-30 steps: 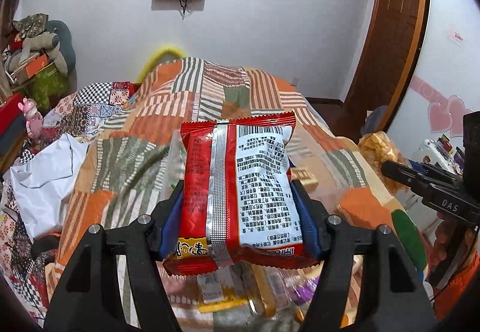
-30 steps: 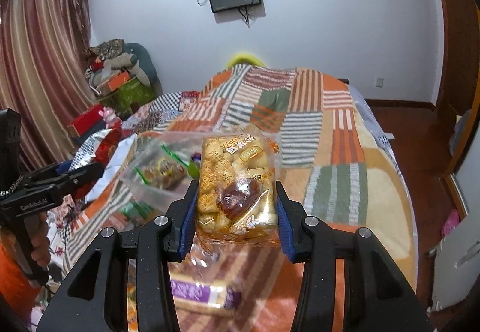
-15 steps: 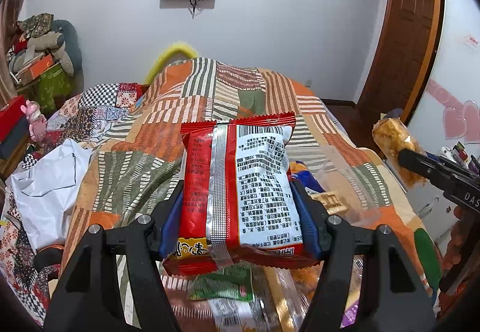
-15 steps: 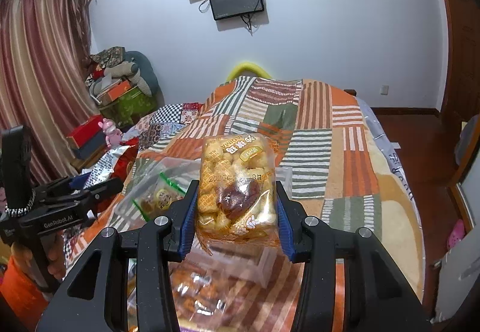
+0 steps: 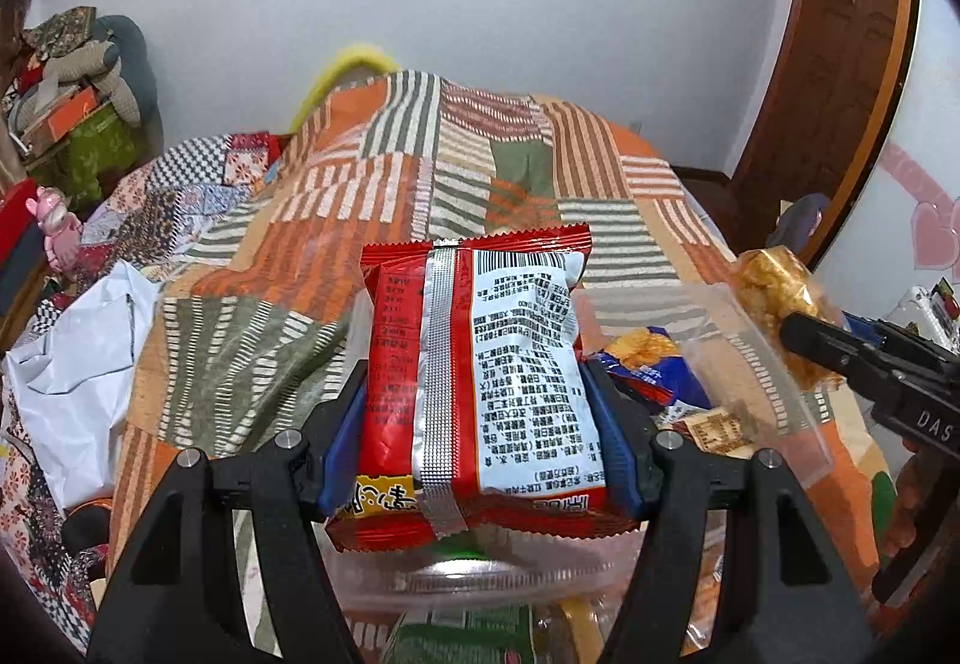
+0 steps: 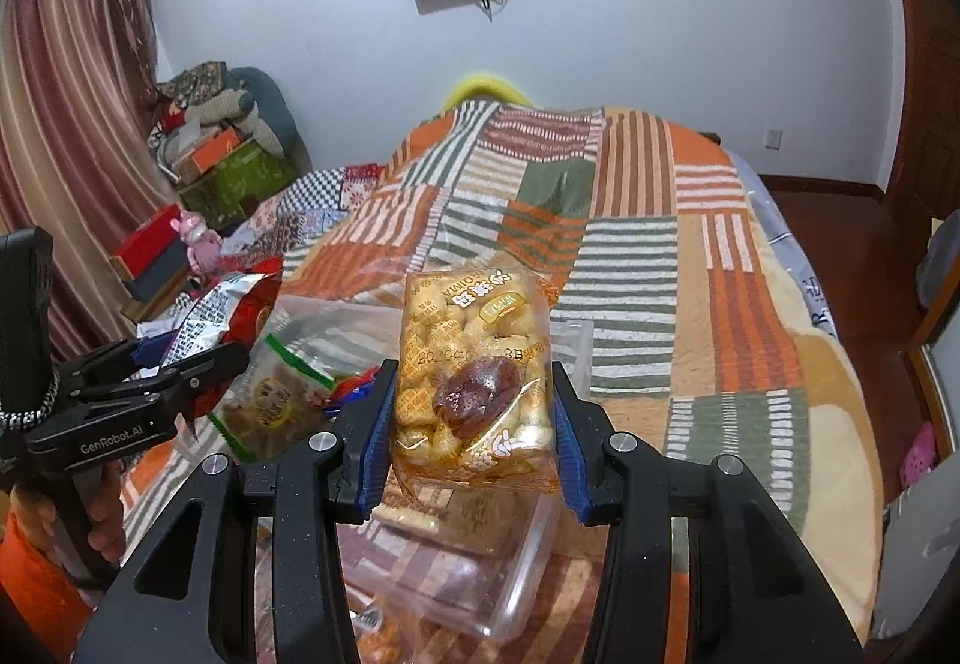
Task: Organize snacks
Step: 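Lower the red chip bag and bun bag into the box and open both tools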
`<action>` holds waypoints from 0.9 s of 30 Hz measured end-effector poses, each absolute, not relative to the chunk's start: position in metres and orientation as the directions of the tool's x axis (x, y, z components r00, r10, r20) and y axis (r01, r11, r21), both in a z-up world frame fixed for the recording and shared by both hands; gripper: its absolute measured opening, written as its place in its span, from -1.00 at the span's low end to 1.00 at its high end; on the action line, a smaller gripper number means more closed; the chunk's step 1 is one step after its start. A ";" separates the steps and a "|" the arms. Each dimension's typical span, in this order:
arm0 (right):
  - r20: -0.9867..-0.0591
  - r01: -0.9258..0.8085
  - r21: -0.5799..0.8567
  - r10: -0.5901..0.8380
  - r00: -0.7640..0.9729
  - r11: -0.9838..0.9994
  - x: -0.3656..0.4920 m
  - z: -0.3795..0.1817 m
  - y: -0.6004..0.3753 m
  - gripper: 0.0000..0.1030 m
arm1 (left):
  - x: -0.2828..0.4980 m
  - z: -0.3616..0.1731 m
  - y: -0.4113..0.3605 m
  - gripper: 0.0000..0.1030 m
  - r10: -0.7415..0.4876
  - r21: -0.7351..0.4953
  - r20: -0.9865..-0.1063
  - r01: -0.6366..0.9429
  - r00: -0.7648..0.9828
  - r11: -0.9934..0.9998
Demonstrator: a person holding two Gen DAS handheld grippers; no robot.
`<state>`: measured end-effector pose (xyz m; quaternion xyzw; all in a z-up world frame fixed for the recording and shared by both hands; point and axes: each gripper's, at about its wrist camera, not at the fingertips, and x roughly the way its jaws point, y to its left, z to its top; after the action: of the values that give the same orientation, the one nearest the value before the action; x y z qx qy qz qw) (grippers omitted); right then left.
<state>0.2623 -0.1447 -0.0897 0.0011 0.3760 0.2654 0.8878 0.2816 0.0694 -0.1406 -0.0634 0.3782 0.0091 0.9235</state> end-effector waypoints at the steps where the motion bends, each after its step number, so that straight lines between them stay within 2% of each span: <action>1: -0.672 -0.470 0.201 0.470 0.572 0.860 0.265 -0.092 -0.143 -0.18 | 0.286 -0.144 0.069 0.28 -0.039 -0.115 -0.707 -0.061 0.706 0.991; 13: -0.723 -0.468 0.187 0.443 0.530 0.864 0.282 -0.112 -0.130 -0.18 | 0.316 -0.170 0.065 0.28 -0.062 -0.125 -0.760 -0.053 0.647 0.991; 19: -0.723 -0.475 0.146 0.421 0.547 0.868 0.277 -0.109 -0.128 -0.12 | 0.313 -0.169 0.064 0.32 -0.039 -0.098 -0.754 -0.053 0.656 0.994; 27: -0.713 -0.487 0.152 0.437 0.549 0.860 0.265 -0.096 -0.135 -0.10 | 0.293 -0.152 0.067 0.39 -0.067 -0.129 -0.739 -0.044 0.670 0.991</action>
<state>0.2652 -0.1349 -0.0955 -0.0316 0.3957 0.2626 0.8795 0.2934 0.0667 -0.1520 -0.0680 0.4059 -0.0062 0.9114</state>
